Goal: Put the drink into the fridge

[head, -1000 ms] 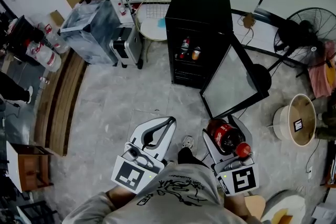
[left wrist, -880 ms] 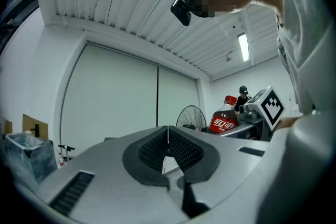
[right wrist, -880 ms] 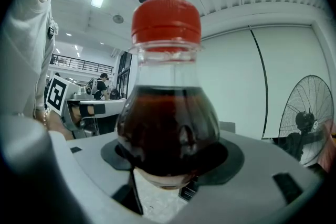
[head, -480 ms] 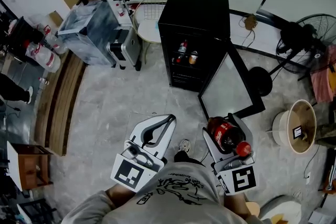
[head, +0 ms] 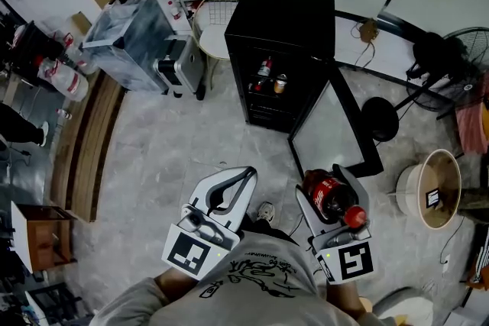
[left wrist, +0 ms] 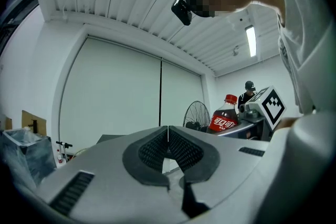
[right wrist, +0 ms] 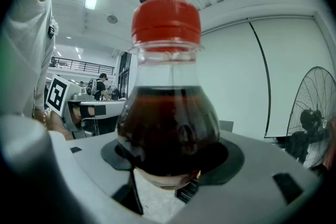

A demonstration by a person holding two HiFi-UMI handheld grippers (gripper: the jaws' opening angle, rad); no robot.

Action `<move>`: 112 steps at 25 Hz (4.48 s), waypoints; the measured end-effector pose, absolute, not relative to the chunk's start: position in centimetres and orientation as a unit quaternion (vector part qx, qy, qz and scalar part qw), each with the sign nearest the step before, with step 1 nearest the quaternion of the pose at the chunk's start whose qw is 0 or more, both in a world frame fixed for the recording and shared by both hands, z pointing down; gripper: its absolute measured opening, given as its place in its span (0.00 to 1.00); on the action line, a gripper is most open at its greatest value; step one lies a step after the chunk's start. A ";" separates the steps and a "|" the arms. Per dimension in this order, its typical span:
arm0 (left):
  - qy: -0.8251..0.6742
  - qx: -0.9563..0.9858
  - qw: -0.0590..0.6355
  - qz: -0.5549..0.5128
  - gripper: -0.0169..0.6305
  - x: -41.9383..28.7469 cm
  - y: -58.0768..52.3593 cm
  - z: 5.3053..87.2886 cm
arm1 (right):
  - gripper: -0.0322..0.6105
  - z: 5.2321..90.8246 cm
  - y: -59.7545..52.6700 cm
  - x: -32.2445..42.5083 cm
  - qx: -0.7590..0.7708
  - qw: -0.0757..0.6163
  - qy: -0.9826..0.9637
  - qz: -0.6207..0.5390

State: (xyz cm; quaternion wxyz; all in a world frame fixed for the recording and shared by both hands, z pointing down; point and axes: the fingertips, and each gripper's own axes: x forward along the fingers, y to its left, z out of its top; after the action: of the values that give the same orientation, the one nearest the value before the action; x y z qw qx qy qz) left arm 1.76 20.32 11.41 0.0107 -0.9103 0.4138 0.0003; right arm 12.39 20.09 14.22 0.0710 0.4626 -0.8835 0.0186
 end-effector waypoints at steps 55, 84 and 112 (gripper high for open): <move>0.397 -0.918 0.005 0.021 0.06 -9.1 -2.4 11.2 | 0.53 13.2 -1.9 1.7 0.482 0.089 -0.871 0.005; 0.395 -0.919 -0.004 -0.001 0.06 -5.0 -2.0 12.4 | 0.53 14.4 -1.6 6.2 0.483 0.096 -0.870 0.025; 0.376 -0.925 -0.042 -0.033 0.06 -4.7 -2.4 19.3 | 0.53 21.7 -2.1 5.2 0.483 0.129 -0.862 0.081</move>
State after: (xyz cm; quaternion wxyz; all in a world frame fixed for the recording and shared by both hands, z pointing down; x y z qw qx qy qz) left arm -4.65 -2.44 19.31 -0.0419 -0.9251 0.3761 -0.0326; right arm 5.19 -2.08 21.66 0.1291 0.4828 -0.8624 0.0810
